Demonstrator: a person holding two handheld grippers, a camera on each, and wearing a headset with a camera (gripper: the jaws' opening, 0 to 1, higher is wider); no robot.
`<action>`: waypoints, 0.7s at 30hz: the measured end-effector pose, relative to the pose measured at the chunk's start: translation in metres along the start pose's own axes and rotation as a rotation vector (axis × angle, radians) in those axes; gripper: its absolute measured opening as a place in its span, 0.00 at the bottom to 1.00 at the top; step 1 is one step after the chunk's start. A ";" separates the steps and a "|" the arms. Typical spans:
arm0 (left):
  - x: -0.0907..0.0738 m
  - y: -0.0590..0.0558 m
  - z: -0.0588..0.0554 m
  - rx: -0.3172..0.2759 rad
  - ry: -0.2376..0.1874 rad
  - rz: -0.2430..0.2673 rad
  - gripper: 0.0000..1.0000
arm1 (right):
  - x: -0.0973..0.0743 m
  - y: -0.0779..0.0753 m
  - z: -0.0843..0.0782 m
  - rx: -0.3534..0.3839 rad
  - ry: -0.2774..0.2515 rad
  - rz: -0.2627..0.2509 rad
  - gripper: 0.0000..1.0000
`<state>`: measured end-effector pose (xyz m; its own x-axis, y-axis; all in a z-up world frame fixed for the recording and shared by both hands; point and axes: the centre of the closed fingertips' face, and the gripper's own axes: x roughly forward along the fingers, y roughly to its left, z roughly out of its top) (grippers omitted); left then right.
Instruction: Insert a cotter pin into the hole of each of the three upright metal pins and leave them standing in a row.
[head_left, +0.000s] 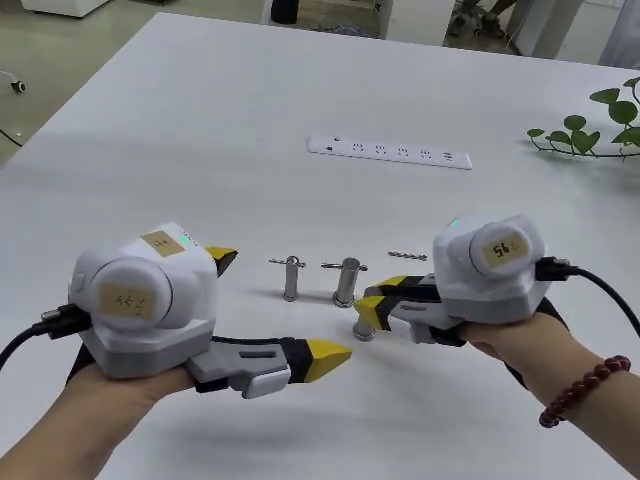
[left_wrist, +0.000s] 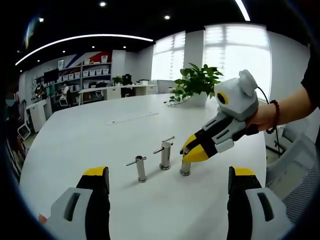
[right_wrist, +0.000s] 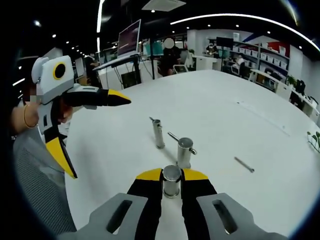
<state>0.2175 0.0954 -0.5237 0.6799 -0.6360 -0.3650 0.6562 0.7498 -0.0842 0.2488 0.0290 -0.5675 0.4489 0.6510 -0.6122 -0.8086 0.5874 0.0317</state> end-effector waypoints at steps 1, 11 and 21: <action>0.000 0.000 0.000 0.002 0.000 0.000 0.99 | 0.000 0.001 0.000 0.002 -0.001 0.001 0.08; 0.001 0.000 -0.001 0.004 0.002 -0.004 0.99 | 0.001 0.008 -0.001 -0.042 -0.004 0.014 0.09; 0.001 -0.002 -0.001 0.010 0.009 -0.010 0.99 | 0.001 0.008 -0.001 -0.030 0.012 -0.010 0.09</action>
<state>0.2168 0.0934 -0.5253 0.6704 -0.6416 -0.3728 0.6661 0.7417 -0.0787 0.2430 0.0339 -0.5688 0.4521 0.6393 -0.6220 -0.8156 0.5786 0.0019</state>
